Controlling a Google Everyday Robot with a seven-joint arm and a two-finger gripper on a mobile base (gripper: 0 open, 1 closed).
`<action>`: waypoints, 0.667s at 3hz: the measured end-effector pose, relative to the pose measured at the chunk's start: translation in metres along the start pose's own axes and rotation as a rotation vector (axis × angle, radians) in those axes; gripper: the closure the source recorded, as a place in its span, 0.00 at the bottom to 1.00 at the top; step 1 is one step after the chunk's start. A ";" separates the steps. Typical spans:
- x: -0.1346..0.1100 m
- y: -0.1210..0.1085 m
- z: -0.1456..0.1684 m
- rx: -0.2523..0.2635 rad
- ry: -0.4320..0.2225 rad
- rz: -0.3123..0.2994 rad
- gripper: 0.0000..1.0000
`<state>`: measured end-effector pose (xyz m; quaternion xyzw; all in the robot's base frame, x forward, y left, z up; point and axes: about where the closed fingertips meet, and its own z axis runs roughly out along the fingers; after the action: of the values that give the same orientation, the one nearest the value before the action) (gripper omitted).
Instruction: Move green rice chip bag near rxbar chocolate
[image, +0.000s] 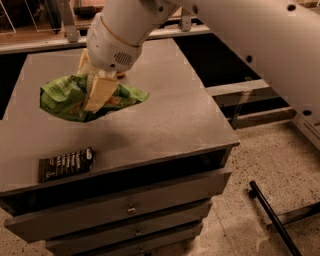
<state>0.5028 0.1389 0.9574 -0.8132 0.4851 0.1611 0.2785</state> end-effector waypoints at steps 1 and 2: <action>-0.016 0.004 0.020 -0.018 -0.015 0.091 0.33; -0.027 0.012 0.040 -0.041 -0.038 0.154 0.09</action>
Offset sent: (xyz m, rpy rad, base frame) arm -0.0349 0.0571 -0.0369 0.0283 0.2153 -0.1284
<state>0.4796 0.1776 0.9361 -0.7759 0.5373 0.2073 0.2575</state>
